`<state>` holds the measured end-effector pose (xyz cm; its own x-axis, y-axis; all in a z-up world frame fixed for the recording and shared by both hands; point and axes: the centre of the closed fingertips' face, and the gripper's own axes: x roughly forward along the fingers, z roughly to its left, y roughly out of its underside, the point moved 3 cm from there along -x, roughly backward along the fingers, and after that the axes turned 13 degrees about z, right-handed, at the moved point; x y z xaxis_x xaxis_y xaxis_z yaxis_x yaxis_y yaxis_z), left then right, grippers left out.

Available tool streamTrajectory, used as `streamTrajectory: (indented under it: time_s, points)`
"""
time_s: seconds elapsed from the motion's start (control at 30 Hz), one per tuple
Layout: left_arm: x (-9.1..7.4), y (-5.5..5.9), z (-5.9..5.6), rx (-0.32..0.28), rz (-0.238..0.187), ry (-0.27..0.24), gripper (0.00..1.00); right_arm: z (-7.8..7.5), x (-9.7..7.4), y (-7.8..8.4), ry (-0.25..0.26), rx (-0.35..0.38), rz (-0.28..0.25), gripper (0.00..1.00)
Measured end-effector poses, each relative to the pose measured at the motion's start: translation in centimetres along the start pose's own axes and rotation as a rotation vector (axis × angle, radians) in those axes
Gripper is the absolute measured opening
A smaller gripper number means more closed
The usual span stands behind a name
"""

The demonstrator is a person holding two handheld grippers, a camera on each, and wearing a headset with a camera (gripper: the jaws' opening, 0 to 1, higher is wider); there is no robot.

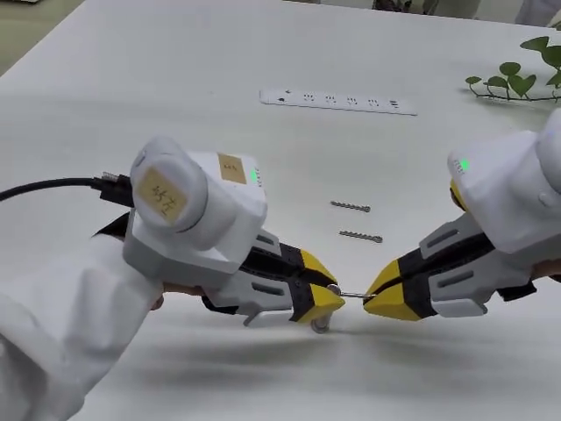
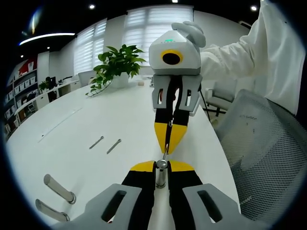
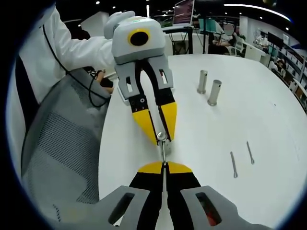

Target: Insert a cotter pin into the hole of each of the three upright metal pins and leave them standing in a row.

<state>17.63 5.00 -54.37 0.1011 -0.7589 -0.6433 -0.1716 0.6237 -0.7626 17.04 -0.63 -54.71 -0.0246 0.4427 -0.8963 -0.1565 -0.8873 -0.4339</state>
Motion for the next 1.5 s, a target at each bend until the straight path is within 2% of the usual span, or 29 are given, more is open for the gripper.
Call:
streamTrajectory:
  time_s: [0.33,0.47,0.83,0.93,1.03,1.2,1.5]
  points:
    - [0.1,0.0,-0.1,0.004,0.000,0.004,0.06,-0.1,0.8,-1.0,-0.011,-0.033,-0.022,0.00]
    - [0.2,0.0,0.0,0.006,0.003,0.007,0.06,-0.2,1.0,-1.3,-0.020,-0.017,-0.032,0.00]
    - [0.2,0.0,-0.1,0.006,0.004,0.012,0.06,0.0,1.4,-1.6,-0.003,-0.069,-0.036,0.00]
    - [0.2,0.0,-0.1,0.011,0.012,0.011,0.06,0.1,1.5,-1.6,-0.007,-0.071,-0.036,0.00]
    - [0.2,0.0,-0.2,0.010,0.012,0.012,0.06,-0.1,1.4,-1.5,0.012,-0.067,-0.041,0.01]
    - [0.2,-0.1,-0.2,0.008,0.012,0.014,0.06,-0.3,1.2,-1.4,0.019,-0.055,-0.052,0.07]
    - [0.2,-0.1,-0.2,0.008,0.013,0.012,0.06,-0.4,0.4,-0.7,0.021,-0.051,-0.063,0.03]
